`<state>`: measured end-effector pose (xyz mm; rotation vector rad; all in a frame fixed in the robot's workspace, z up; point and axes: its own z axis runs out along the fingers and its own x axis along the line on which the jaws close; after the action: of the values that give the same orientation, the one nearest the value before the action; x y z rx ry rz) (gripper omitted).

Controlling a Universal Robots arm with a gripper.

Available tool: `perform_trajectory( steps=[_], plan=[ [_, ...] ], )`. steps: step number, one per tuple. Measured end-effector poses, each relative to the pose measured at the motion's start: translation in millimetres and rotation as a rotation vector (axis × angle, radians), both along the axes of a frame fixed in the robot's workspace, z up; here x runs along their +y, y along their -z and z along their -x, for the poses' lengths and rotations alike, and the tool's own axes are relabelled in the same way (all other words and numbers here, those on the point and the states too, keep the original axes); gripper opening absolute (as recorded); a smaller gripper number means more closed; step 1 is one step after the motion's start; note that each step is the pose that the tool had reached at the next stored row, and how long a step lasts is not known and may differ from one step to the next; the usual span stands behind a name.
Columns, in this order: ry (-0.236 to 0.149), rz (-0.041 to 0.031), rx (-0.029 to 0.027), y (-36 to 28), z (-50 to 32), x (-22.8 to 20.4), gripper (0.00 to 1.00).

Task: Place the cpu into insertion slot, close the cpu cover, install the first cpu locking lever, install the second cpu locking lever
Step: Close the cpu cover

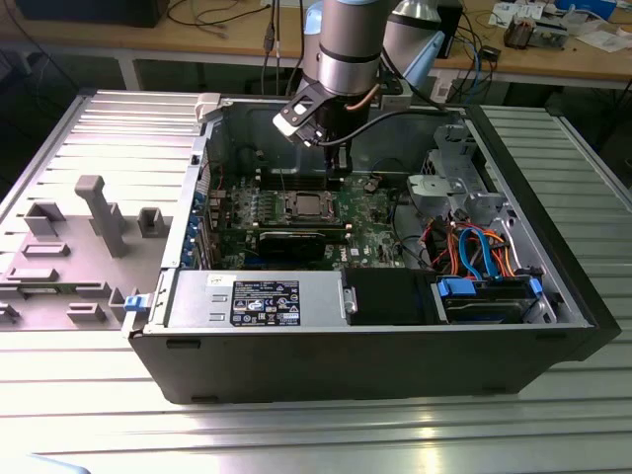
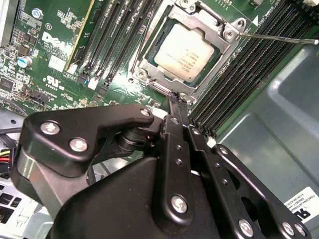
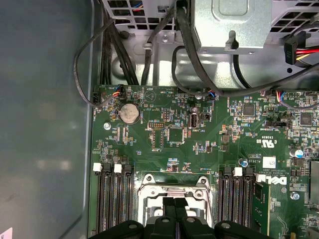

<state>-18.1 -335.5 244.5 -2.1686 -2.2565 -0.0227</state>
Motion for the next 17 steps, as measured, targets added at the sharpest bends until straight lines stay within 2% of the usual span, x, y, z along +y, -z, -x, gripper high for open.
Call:
perform_trajectory(
  steps=[6, 11, 17],
  plan=[
    [0.0, -0.0001, 0.0, 0.0, 2.8, 0.0, 0.11],
    [0.0, -0.0006, 0.0, 0.2, 9.8, 0.0, 0.11],
    [0.0, -0.001, 0.0001, 1.4, 21.8, 0.0, 0.11]
  ],
)
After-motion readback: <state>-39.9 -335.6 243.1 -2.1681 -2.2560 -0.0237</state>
